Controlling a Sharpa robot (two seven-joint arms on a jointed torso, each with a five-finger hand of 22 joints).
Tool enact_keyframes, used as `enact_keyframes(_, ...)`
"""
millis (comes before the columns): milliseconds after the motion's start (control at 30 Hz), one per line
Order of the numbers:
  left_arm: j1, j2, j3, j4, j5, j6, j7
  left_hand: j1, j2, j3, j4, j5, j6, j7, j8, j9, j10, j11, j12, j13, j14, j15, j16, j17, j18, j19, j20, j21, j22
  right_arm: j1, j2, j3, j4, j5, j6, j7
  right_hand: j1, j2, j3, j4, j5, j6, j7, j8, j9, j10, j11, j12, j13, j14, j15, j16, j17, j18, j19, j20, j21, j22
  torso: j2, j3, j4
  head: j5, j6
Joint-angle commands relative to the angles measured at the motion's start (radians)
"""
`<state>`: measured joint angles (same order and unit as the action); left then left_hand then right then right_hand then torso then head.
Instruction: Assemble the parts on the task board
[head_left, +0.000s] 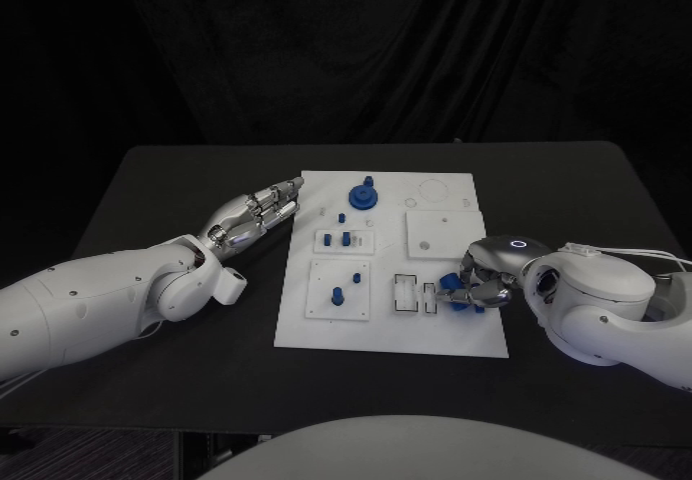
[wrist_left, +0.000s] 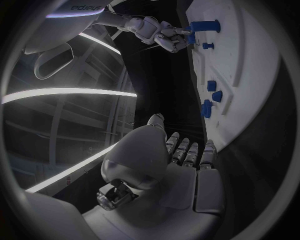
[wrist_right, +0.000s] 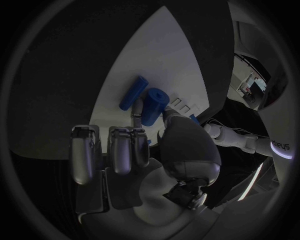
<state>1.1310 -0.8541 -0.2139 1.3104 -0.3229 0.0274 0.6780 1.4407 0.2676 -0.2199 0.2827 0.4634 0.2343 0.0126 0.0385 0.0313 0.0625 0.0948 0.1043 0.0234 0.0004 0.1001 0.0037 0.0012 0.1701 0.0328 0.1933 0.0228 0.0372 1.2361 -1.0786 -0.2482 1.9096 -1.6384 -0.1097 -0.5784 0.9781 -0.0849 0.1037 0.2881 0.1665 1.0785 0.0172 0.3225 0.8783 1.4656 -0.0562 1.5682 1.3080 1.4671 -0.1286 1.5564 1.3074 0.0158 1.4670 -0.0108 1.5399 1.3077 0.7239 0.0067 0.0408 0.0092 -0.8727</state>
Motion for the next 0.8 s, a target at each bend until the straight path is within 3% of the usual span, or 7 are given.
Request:
enact_keyframes(33,-0.002,0.002,0.001,0.000,0.000,0.017,0.022,0.007,0.002,0.005,0.000,0.005,0.002,0.008,0.004,0.002,0.001,-0.002,0.005,0.001,0.000,0.004,-0.004,-0.001,-0.006,0.000,0.003,0.003,-0.002,-0.005,0.004,0.000,-0.005,-0.008,0.032,-0.029,0.006,0.007,-0.001,-0.003,0.006,-0.009,0.002,-0.011,-0.006,0.105,0.011,0.003,0.263,0.094,0.008,-0.005,0.214,-0.005,0.083,0.003,-0.005,0.249,-0.001,-0.0002,-0.0006,0.003,0.000)
enact_keyframes(200,-0.003,0.003,0.001,-0.001,0.000,0.018,0.022,0.006,0.002,0.005,0.000,0.005,0.006,0.015,0.005,0.002,0.001,-0.002,0.005,0.001,0.000,0.003,-0.004,-0.001,-0.006,0.000,0.003,0.003,-0.002,-0.008,0.009,0.000,-0.010,-0.008,0.038,-0.027,0.024,0.005,-0.002,-0.008,0.005,-0.021,0.008,-0.035,-0.018,0.105,0.016,0.003,0.263,0.093,0.012,-0.006,0.211,-0.005,0.082,0.007,-0.008,0.248,-0.001,-0.0002,-0.0004,0.003,0.000)
enact_keyframes(300,-0.004,0.004,0.001,-0.002,0.000,0.019,0.021,0.006,0.002,0.005,0.000,0.005,0.007,0.017,0.005,0.002,0.002,-0.002,0.006,0.001,0.000,0.003,-0.004,-0.001,-0.006,0.000,0.003,0.003,-0.002,-0.009,0.011,0.000,-0.013,-0.002,0.038,-0.024,0.067,0.012,0.004,-0.035,0.005,-0.026,0.012,-0.057,-0.030,0.105,0.020,0.003,0.263,0.092,0.015,-0.008,0.206,-0.004,0.080,0.011,-0.011,0.247,-0.002,-0.0004,0.0000,0.003,0.000)
enact_keyframes(467,-0.005,0.004,0.001,-0.004,0.000,0.021,0.020,0.006,0.003,0.005,0.000,0.005,0.008,0.019,0.006,0.002,0.003,0.000,0.008,0.002,0.000,0.003,-0.004,-0.001,-0.006,0.000,0.003,0.003,-0.002,-0.009,0.010,0.000,-0.014,0.033,0.013,-0.007,0.099,0.028,0.014,-0.063,0.005,-0.017,0.012,-0.064,-0.035,0.105,0.020,0.003,0.263,0.092,0.016,-0.008,0.206,-0.004,0.080,0.012,-0.011,0.247,0.000,-0.0002,0.0004,0.005,0.000)
enact_keyframes(800,-0.008,0.004,0.001,-0.006,0.000,0.022,0.020,0.006,0.003,0.006,0.001,0.005,0.011,0.024,0.007,0.003,0.005,0.002,0.009,0.002,0.000,0.002,-0.004,-0.001,-0.005,0.000,0.003,0.003,-0.002,-0.009,-0.002,0.000,-0.001,0.076,-0.082,0.045,0.094,0.057,0.016,-0.066,0.005,0.009,0.009,-0.061,-0.034,0.105,0.018,0.003,0.263,0.093,0.015,-0.006,0.211,-0.005,0.082,0.012,-0.008,0.248,-0.001,-0.0001,-0.0011,0.009,0.000)
